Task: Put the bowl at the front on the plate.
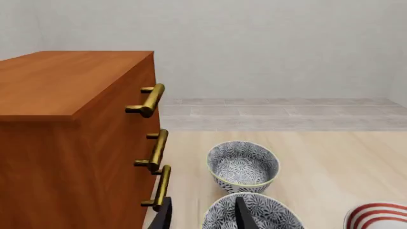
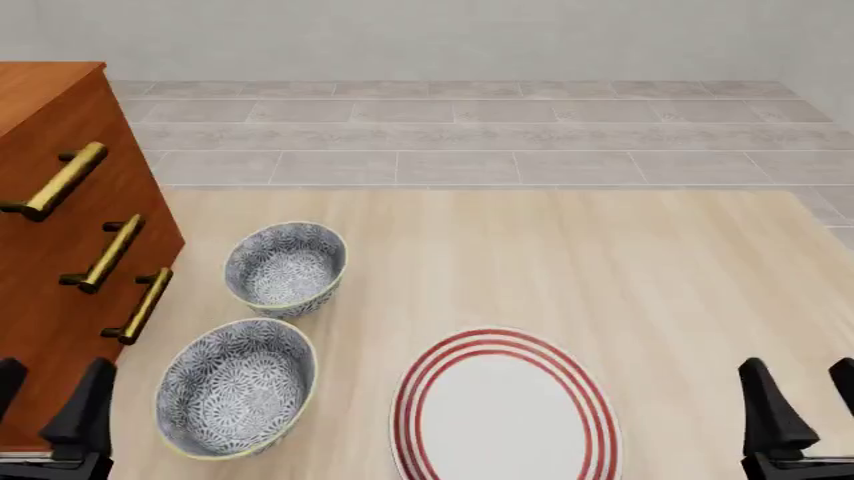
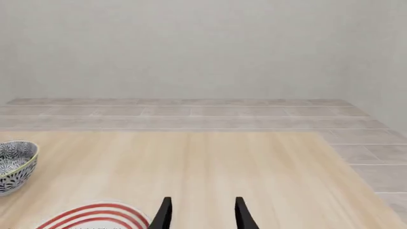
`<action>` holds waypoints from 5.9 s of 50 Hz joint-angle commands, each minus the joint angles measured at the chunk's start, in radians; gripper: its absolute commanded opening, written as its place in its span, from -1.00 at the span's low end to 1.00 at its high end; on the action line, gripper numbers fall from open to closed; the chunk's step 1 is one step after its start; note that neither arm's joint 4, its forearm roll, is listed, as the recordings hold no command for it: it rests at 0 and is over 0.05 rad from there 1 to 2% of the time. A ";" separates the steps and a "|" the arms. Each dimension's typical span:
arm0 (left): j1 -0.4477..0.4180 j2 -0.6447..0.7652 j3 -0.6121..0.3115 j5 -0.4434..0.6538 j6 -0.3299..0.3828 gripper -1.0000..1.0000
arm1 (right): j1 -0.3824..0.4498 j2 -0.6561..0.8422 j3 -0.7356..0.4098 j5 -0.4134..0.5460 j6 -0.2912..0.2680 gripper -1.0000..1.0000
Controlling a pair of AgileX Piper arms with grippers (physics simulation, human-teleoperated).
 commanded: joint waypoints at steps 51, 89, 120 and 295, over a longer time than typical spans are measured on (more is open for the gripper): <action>0.000 0.005 -0.003 -0.001 0.000 1.00 | 0.429 0.509 -0.569 0.259 0.040 1.00; 0.000 0.005 -0.003 -0.001 0.000 1.00 | 0.693 0.920 -0.885 0.485 0.150 1.00; 0.000 0.005 -0.003 -0.001 0.000 1.00 | 0.879 1.215 -0.908 0.366 0.242 1.00; 0.000 0.005 -0.003 -0.001 0.000 1.00 | 1.292 1.680 -0.778 -0.020 0.565 1.00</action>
